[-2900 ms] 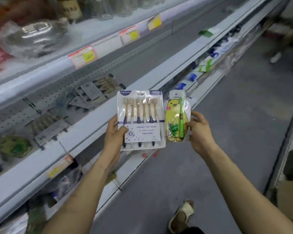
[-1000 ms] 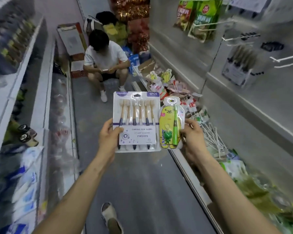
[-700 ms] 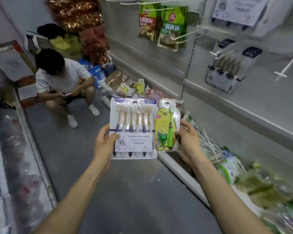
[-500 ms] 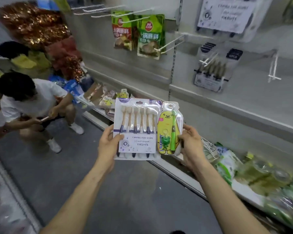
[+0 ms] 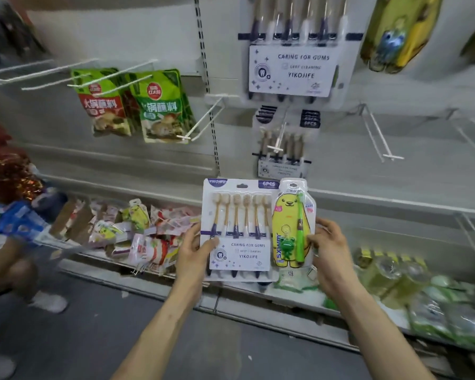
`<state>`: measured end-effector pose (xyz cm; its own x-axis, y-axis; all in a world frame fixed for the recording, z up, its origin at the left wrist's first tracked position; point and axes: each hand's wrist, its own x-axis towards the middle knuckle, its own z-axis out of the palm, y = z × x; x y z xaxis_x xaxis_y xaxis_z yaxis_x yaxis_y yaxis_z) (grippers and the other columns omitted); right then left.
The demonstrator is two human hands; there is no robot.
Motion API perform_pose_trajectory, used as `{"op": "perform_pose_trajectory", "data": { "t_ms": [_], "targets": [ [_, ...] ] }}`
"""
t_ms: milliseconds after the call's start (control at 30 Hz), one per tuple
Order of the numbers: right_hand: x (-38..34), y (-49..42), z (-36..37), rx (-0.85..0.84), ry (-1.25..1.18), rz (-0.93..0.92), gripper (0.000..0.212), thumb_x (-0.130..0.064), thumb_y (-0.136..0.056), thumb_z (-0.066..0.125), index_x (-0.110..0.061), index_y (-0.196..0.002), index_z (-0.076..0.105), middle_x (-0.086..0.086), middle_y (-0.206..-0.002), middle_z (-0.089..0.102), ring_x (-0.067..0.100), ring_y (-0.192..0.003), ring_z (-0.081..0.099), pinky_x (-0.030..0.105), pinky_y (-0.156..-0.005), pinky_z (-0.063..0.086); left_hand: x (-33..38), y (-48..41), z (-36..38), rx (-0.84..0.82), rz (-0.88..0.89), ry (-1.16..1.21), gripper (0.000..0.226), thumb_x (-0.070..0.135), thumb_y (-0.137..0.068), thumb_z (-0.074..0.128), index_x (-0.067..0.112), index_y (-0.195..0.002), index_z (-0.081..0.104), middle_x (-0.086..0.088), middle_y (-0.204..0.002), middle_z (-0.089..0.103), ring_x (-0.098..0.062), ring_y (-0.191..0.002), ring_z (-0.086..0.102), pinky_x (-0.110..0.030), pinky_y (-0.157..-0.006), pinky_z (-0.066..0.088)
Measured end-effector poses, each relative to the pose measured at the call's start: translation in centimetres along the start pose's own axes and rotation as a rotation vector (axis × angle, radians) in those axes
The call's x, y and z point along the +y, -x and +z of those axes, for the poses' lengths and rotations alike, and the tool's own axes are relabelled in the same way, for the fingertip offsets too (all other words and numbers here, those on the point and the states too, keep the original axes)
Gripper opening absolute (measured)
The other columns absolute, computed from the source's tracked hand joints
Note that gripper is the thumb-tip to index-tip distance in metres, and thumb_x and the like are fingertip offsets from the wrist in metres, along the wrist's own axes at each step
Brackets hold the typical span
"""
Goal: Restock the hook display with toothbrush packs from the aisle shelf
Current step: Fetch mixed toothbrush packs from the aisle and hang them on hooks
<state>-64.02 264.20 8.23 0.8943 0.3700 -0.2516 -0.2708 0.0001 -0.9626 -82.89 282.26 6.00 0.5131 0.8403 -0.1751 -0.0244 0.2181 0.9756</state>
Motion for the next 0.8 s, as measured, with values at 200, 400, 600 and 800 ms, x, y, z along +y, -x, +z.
{"op": "perform_pose_trajectory", "data": {
  "t_ms": [200, 400, 600, 800],
  "targets": [
    [-1.4, -1.0, -1.1, 0.180, -0.042, -0.038, 0.041, 0.011, -0.092, 0.047, -0.015, -0.121, 0.061, 0.015, -0.120, 0.072, 0.036, -0.116, 0.068, 0.065, -0.099, 0.054, 1.5, -3.5, 2.5, -0.177, 0.007, 0.024, 0.038, 0.002, -0.095, 0.069, 0.022, -0.128, 0.064, -0.001, -0.119, 0.078, -0.019, -0.110, 0.074, -0.034, -0.087, 0.060],
    [-3.3, -1.3, -1.6, 0.268, -0.092, -0.091, 0.043, 0.012, -0.092, 0.046, -0.016, -0.120, 0.062, 0.010, -0.113, 0.072, 0.021, -0.096, 0.073, 0.032, -0.066, 0.060, 3.1, -4.7, 3.5, -0.259, 0.021, 0.033, 0.040, 0.003, -0.096, 0.068, 0.021, -0.131, 0.062, 0.001, -0.121, 0.077, -0.019, -0.112, 0.074, -0.036, -0.090, 0.060],
    [-2.7, -1.2, -3.4, 0.361, -0.181, -0.057, 0.045, 0.013, -0.092, 0.043, -0.009, -0.127, 0.060, 0.018, -0.121, 0.070, 0.030, -0.106, 0.070, 0.063, -0.097, 0.056, 3.6, -4.4, 3.9, -0.271, 0.049, 0.047, 0.045, 0.005, -0.095, 0.071, 0.024, -0.135, 0.060, 0.002, -0.121, 0.077, -0.018, -0.107, 0.075, -0.032, -0.080, 0.062],
    [-2.5, -0.7, -4.9, 0.399, -0.172, -0.059, 0.045, 0.012, -0.093, 0.043, -0.010, -0.129, 0.059, 0.019, -0.123, 0.069, 0.031, -0.102, 0.070, 0.051, -0.087, 0.058, 3.4, -3.6, 4.5, -0.259, 0.063, 0.060, 0.044, 0.002, -0.095, 0.070, 0.025, -0.131, 0.062, 0.002, -0.119, 0.078, -0.020, -0.110, 0.074, -0.033, -0.084, 0.061]
  ]
}}
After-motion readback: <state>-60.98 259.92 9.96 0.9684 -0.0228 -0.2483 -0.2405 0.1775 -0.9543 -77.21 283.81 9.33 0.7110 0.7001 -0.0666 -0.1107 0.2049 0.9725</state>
